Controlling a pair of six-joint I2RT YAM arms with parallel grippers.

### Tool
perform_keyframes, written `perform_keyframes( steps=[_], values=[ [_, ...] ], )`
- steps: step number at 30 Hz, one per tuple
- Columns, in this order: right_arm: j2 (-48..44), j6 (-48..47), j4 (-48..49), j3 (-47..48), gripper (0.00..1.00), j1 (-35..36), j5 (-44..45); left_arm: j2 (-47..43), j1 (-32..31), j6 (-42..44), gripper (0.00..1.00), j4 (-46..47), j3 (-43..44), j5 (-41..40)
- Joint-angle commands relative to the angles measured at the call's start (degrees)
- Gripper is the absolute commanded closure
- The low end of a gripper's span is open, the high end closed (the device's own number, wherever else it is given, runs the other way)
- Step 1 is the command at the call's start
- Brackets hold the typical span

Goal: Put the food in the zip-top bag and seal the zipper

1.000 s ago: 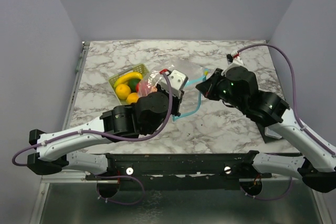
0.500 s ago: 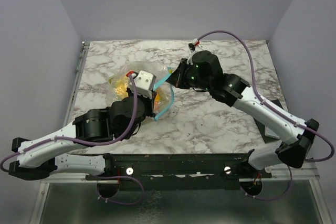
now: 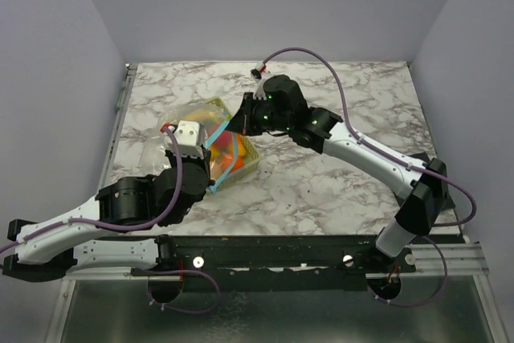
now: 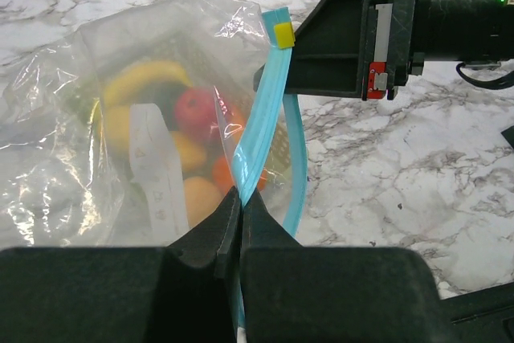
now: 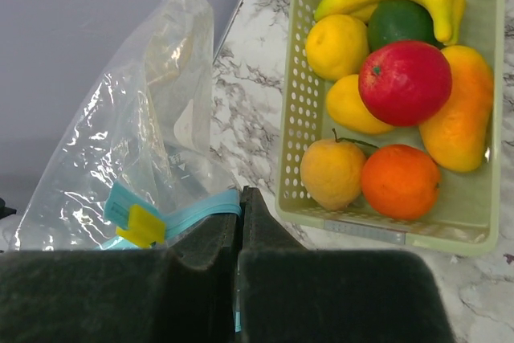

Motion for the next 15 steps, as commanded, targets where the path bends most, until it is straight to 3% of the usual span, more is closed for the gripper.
perform_keyframes(
  steps=[1,15],
  values=[
    [5.16,-2.39,1.92,4.29,0.99,-0.65,-2.43,-4.02,-0.4,-6.65,1.0,-4.64,-2.08,-5.1],
    [13.41,-4.46,1.59,9.42,0.84,-0.56,-4.35,-7.93,-0.36,-14.24,1.0,-10.24,-6.83,-11.26]
  ],
)
